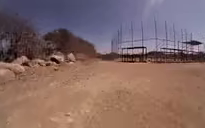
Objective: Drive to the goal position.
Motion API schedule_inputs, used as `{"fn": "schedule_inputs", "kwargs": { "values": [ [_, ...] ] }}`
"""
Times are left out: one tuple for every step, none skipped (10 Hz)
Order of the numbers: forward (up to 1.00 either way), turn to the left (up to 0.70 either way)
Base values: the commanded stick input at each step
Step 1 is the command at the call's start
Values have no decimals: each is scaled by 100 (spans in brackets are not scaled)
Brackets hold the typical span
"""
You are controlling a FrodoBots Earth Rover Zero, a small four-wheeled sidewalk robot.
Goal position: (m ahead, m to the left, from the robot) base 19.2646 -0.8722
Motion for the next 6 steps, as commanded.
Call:
{"fn": "schedule_inputs", "kwargs": {
  "values": [
    [100, 0],
    [100, 0],
    [100, 0],
    [100, 0],
    [100, 0],
    [100, 0]
  ]
}}
